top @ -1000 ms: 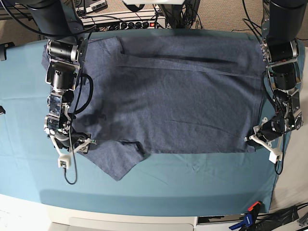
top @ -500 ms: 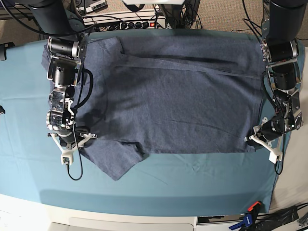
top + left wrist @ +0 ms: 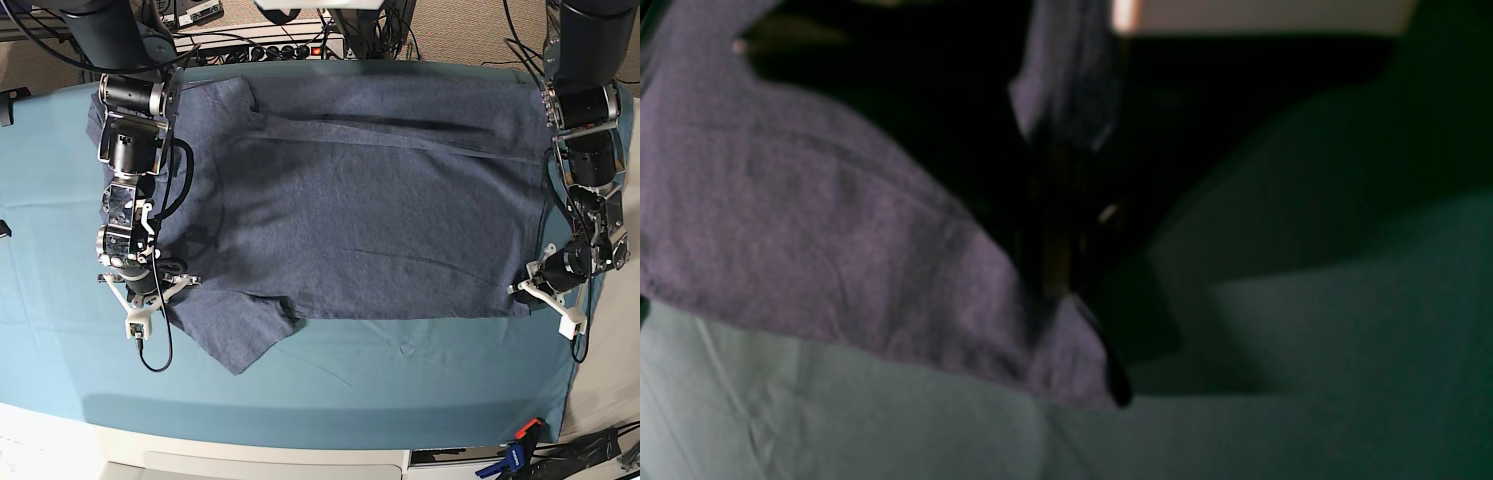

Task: Fold the T-shirt properly
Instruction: 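Hold both hem corners gripped, ready to fold toward the collar, then lift the hem corners and fold the shirt toward the collar with both grippers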

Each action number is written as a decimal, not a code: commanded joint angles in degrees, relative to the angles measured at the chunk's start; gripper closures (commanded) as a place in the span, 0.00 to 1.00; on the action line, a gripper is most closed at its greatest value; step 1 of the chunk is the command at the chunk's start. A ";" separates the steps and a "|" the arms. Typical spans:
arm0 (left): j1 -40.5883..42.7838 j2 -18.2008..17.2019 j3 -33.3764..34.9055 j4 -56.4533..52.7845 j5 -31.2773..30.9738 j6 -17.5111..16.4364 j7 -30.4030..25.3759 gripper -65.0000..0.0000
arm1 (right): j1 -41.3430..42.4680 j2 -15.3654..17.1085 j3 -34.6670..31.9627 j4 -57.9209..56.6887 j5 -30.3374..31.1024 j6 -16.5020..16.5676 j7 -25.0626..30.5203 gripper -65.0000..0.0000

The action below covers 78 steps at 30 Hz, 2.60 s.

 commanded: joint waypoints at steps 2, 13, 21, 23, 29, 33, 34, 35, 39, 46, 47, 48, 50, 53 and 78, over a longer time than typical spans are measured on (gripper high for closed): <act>-1.73 -0.83 -0.13 0.87 -0.83 -0.46 -1.18 1.00 | 1.11 0.81 0.07 0.63 -0.92 -0.33 -0.59 1.00; -1.73 -1.07 -0.13 0.87 -0.85 -0.50 -1.18 1.00 | 1.09 0.81 0.07 0.74 0.87 1.81 -0.48 1.00; -1.73 -2.91 -0.13 0.87 -3.48 -3.48 -0.55 1.00 | 0.44 0.85 0.07 0.87 1.18 1.92 -0.48 1.00; -1.73 -3.28 -0.13 0.87 -4.37 -3.45 0.02 1.00 | 0.13 0.83 0.07 1.55 2.05 1.99 -0.66 1.00; -1.57 -3.34 -0.13 0.87 -4.98 -4.00 1.01 1.00 | -1.36 0.83 0.07 7.06 4.28 2.36 -2.80 1.00; -1.55 -3.41 -0.13 0.87 -7.89 -6.23 2.89 1.00 | -4.33 0.81 0.07 14.05 5.31 3.72 -4.90 1.00; -1.55 -3.39 -0.13 0.87 -8.55 -6.49 3.52 1.00 | -5.31 0.81 0.07 16.02 5.31 3.87 -5.29 1.00; -1.55 -3.39 -0.13 0.87 -9.53 -6.49 4.28 1.00 | -6.36 0.85 0.07 18.05 5.31 3.87 -5.75 1.00; -1.51 -3.45 -0.13 0.87 -14.69 -8.85 8.33 1.00 | -10.84 1.79 0.07 25.75 5.33 3.89 -7.39 1.00; -0.90 -4.68 -0.11 0.90 -25.70 -12.52 15.28 1.00 | -18.67 5.92 0.07 34.27 6.88 4.39 -9.51 1.00; -0.79 -5.01 -0.11 0.90 -26.53 -12.50 15.65 1.00 | -19.74 6.51 0.07 34.93 6.88 4.50 -9.51 1.00; -0.72 -5.46 -0.11 0.90 -27.34 -12.50 15.93 1.00 | -20.72 7.02 0.07 35.36 6.88 4.48 -9.51 1.00; -0.44 -6.45 -0.13 0.90 -28.92 -13.35 16.44 1.00 | -22.43 7.69 0.07 36.09 6.88 4.46 -9.42 1.00; 0.20 -8.15 -0.13 0.90 -32.65 -15.50 17.92 1.00 | -24.11 8.15 0.07 36.46 7.30 4.50 -9.05 1.00; 1.40 -12.41 -0.13 0.90 -44.81 -17.87 24.72 1.00 | -24.48 8.11 0.07 39.85 9.22 4.52 -11.30 1.00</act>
